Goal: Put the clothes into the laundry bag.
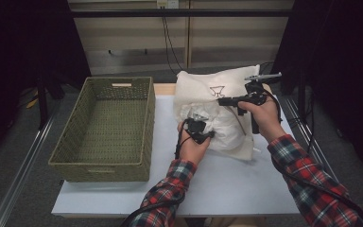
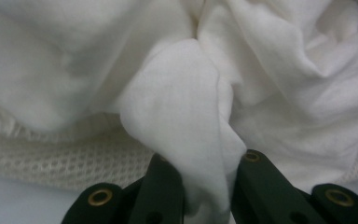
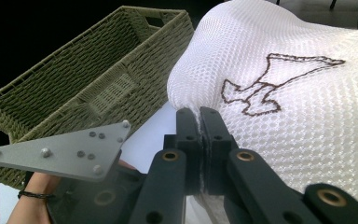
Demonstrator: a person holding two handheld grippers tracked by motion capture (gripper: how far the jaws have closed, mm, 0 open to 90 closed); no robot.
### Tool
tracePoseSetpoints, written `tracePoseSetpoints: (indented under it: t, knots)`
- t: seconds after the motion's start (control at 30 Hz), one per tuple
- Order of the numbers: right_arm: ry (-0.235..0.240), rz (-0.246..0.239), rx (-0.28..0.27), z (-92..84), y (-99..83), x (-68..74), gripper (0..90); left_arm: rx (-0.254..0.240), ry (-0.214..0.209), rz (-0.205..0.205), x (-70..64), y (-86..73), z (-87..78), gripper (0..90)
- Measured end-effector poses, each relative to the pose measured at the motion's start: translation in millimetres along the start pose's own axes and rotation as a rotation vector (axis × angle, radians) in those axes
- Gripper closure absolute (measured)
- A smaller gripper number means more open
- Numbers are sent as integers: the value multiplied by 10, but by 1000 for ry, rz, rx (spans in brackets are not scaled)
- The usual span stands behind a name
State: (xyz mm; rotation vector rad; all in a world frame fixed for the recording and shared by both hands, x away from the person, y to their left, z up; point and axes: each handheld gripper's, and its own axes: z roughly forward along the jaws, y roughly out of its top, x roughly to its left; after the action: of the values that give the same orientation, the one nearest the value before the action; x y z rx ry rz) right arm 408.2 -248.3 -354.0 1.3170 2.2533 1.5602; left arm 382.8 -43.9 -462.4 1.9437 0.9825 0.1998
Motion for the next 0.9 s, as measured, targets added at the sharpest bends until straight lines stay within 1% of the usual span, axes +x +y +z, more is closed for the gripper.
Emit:
tracePoseSetpoints:
  t: [0.07,0.1,0.13,0.17,0.2,0.23,0.27,0.33,0.4,0.47,0.5,0.53,0.57,0.63,0.7,0.73,0.77,0.8,0.83,0.9]
  knots:
    - [2,3,-2,-3,2,3,882,-24,-2,-7,6,34,18,864]
    - [2,1,-2,-6,3,4,882,-34,11,-9,2,52,36,864]
    - [2,6,-3,-8,6,11,882,-45,5,-7,13,64,54,866]
    - [1,5,0,-10,8,16,882,-56,-1,-20,17,75,71,866]
    - [1,6,-1,-13,12,22,882,-66,3,-32,26,83,85,866]
    - [0,2,0,-13,13,24,882,-86,3,-34,35,93,92,867]
    - [3,5,-1,-12,13,26,882,-97,12,-26,40,106,96,867]
    - [5,3,-2,-8,12,29,882,-113,14,-15,41,146,102,867]
    - [9,8,-3,-3,10,28,882,-129,19,-22,42,191,115,868]
    - [9,8,-4,1,13,31,882,-140,26,-17,43,236,130,868]
    - [12,10,-7,3,15,38,882,-151,21,-18,50,253,135,869]
    - [12,8,-2,-1,17,48,882,-156,28,-20,51,266,138,869]
    - [12,10,-3,-1,18,55,882,-165,28,-12,57,279,147,869]
    - [13,4,-2,-11,24,68,882,-184,30,-23,62,302,161,869]
    - [15,6,-5,-25,32,71,883,-198,35,-16,62,330,183,869]
    - [14,6,-5,-31,34,68,883,-221,44,-23,57,354,201,869]
    - [18,11,-6,-40,34,67,882,-232,39,-24,57,380,216,869]
    - [18,18,-11,-48,35,68,882,-241,44,-21,57,402,224,869]
    - [23,16,-16,-53,33,65,883,-256,37,-25,51,434,233,869]
    - [34,28,-22,-71,32,61,883,-296,40,-23,37,496,239,868]
